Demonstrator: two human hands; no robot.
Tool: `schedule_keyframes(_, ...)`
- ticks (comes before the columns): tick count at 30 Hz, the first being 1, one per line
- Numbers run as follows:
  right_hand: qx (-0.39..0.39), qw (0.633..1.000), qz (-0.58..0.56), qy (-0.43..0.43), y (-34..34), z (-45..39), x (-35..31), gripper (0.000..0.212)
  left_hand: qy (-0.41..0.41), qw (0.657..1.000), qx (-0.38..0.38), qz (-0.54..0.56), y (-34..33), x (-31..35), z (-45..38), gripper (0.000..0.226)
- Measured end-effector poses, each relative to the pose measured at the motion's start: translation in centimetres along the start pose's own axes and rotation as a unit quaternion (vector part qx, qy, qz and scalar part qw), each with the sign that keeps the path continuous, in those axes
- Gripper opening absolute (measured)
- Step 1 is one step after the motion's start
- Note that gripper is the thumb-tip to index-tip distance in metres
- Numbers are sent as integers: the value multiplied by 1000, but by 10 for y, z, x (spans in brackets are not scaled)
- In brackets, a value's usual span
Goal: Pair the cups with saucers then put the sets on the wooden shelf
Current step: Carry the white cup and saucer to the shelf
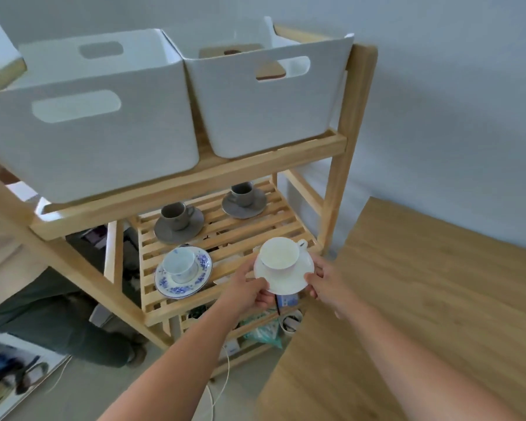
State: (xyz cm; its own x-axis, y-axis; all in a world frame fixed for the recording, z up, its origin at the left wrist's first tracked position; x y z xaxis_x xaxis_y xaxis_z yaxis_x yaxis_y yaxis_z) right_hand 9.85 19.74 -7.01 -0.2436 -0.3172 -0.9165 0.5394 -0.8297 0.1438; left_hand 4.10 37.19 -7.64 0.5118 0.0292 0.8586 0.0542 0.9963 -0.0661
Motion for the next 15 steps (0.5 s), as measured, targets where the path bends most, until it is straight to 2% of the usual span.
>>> schedule_keyframes(5, -41, 997, 52, -32, -21, -51, -5, 53, 28, 999, 22, 5, 47, -6, -20, 62)
schedule_keyframes(9, -53, 995, 69, -47, -32, -84, -6, 51, 55, 998, 23, 10, 71, -7, -41, 61)
schedule_keyframes(15, -56, 993, 78, -68, -38, -126, -2, 54, 50, 998, 23, 22, 89, 0, -65, 56)
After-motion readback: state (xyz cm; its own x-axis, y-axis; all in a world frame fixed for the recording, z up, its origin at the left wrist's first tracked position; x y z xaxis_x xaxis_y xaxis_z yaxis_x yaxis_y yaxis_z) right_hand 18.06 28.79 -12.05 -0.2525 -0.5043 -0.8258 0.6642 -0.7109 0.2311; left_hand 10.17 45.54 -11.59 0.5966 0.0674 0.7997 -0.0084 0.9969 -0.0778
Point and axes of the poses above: each hand's wrist, its own z-axis away from the middle knuckle, its own y-axis out of the back of the hand, x = y × z, the point moved 10 cm from there along -z, towards the middle knuckle, and after that the axes turned 14 degrees about -x, right-handed, at the moved point
